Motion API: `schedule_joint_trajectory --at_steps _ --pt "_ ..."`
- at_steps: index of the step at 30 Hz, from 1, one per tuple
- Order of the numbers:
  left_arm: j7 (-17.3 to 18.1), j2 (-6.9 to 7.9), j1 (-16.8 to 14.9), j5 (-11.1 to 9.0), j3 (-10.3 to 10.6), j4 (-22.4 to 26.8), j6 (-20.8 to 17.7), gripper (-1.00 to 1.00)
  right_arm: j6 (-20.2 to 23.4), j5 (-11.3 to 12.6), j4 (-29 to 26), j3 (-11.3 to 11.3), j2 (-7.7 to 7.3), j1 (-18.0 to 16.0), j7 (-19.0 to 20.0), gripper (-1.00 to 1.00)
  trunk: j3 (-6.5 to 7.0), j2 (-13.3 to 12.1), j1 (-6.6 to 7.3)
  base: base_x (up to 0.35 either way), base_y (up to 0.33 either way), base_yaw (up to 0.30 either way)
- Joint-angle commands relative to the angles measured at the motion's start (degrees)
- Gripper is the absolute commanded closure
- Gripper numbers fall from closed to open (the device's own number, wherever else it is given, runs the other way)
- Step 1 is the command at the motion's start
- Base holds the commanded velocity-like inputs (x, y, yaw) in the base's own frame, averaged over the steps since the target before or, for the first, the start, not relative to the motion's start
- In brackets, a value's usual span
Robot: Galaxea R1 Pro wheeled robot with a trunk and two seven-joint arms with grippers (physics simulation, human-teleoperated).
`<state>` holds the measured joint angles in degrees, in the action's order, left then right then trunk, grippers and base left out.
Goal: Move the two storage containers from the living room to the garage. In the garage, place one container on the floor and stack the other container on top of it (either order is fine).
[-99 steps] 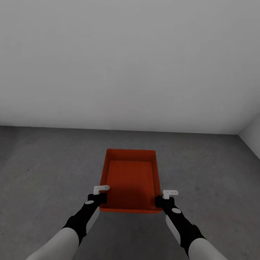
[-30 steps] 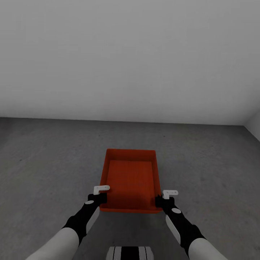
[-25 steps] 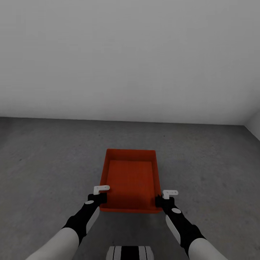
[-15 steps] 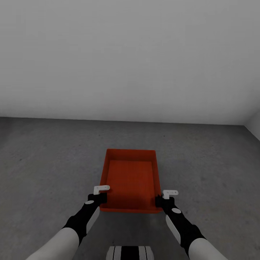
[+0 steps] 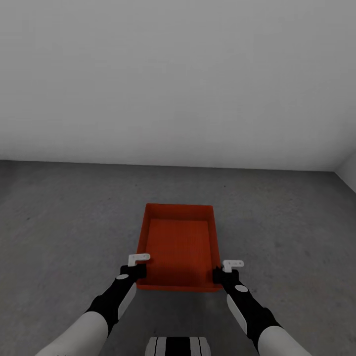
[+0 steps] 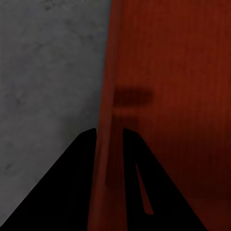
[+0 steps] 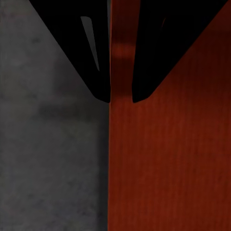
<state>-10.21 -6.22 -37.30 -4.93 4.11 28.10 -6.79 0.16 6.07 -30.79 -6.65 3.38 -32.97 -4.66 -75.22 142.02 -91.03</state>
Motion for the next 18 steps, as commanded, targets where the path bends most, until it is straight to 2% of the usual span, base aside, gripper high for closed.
schedule_joint_trajectory --at_steps 1,2,3,18 --pt "-0.69 0.07 -0.05 -1.40 0.11 -0.10 -0.33 1.00 -1.63 -0.10 -0.15 -0.71 -0.43 0.01 -0.93 1.00 -0.04 0.02 0.01 0.000 0.000 0.000" --pt "-0.69 0.07 -0.05 -1.40 0.11 -0.13 -0.33 -1.00 -1.61 -0.10 -0.15 -0.73 -0.44 0.01 -0.90 1.00 -0.04 0.02 0.01 0.000 0.000 0.000" --pt "-0.69 0.07 -0.05 -1.44 0.05 -0.33 -0.45 -1.00 -1.59 -0.05 -0.15 -0.77 -0.38 0.01 -0.85 -1.00 -0.04 0.02 0.01 0.000 0.000 0.000" --pt "-0.68 0.09 -0.05 -1.36 0.19 -0.22 -0.21 -1.00 -1.56 0.00 -0.15 -0.82 -0.64 0.01 -0.62 -1.00 -0.04 0.02 0.01 0.000 0.000 0.000"
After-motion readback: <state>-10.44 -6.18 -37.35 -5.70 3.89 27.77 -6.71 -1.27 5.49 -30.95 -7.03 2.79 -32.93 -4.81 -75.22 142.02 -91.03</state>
